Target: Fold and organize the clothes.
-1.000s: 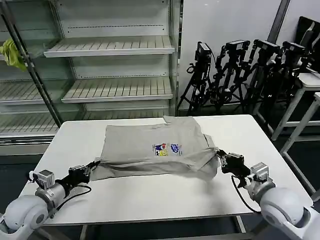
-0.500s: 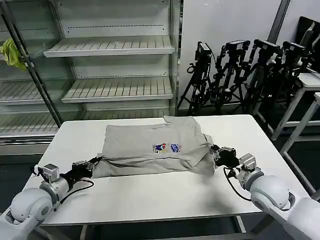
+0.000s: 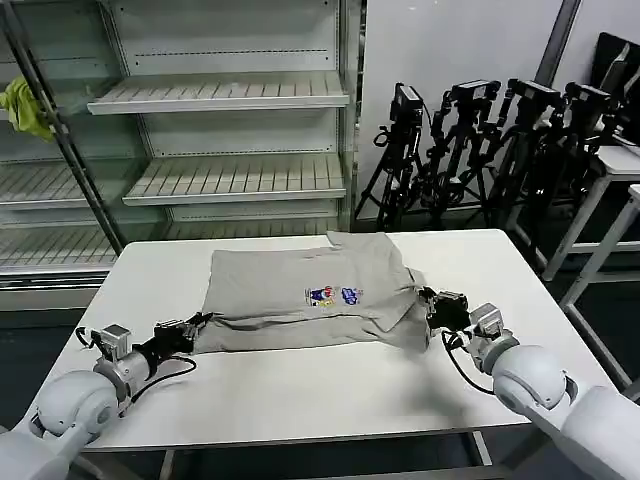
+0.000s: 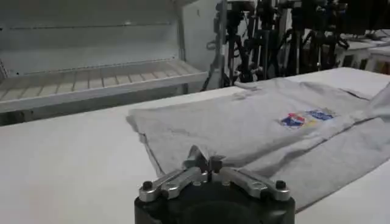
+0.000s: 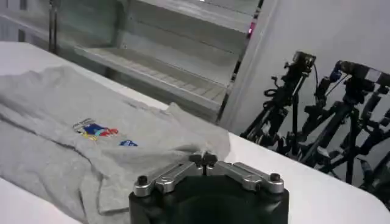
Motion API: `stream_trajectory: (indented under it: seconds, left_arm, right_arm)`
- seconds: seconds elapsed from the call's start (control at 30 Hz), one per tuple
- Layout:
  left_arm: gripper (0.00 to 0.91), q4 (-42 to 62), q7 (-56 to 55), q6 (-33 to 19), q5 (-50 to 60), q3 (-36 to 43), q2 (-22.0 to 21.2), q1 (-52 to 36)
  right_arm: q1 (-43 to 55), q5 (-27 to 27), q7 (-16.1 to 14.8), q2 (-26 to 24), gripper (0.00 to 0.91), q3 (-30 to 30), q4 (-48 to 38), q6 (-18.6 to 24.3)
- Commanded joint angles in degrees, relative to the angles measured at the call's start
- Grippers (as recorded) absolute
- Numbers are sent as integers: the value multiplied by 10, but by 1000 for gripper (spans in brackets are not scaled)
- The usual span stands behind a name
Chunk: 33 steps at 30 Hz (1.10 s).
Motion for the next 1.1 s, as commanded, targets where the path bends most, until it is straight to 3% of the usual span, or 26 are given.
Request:
stream_trajectory:
  seconds: [0.03, 0.3, 0.5, 0.63, 0.77, 0.93, 1.1]
  left_arm:
    - [907, 10, 0, 0, 1, 16, 0, -15]
    - [907, 15, -2, -2, 12, 17, -1, -18]
    - [907, 23, -1, -6, 20, 6, 2, -13]
    - [907, 10, 0, -7, 20, -23, 12, 14]
    - [907, -24, 1, -6, 12, -73, 27, 65]
    - [907, -71, -19, 20, -36, -99, 39, 125]
    - [907, -76, -30, 41, -60, -81, 36, 131]
  right_arm:
    - [8, -7, 3, 1, 907, -8, -7, -7]
    - [8, -21, 12, 7, 907, 0, -29, -15]
    - [-1, -25, 13, 7, 907, 39, -50, -13]
    - [-73, 6, 15, -21, 907, 123, 19, -23]
    - [-173, 16, 20, -52, 907, 169, 103, -34]
    - [-265, 37, 38, -57, 907, 205, 165, -59]
    - [-305, 38, 44, -57, 907, 221, 180, -64]
